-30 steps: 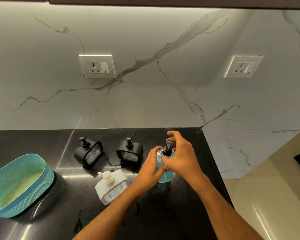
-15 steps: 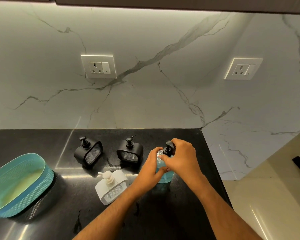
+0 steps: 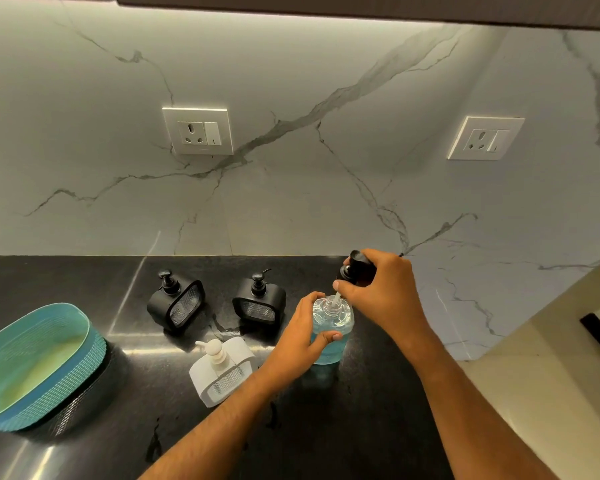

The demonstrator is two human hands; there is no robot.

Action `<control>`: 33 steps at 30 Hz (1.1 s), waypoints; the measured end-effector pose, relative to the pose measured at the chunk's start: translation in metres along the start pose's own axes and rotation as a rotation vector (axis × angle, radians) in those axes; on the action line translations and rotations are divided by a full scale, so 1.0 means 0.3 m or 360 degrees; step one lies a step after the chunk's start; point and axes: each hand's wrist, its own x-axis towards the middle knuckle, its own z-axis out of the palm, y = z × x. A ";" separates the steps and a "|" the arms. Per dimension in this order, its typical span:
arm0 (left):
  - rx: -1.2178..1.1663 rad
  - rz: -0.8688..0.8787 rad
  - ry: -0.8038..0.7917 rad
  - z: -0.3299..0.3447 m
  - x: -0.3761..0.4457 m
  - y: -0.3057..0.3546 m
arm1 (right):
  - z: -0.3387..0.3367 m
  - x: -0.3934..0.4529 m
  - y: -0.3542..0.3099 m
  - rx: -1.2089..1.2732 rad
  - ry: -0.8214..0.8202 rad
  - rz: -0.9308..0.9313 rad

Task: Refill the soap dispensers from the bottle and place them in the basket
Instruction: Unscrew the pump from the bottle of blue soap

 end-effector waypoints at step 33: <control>-0.0043 -0.0048 -0.0078 -0.009 -0.003 0.013 | -0.304 -0.101 -0.131 0.0167 0.0345 -0.0019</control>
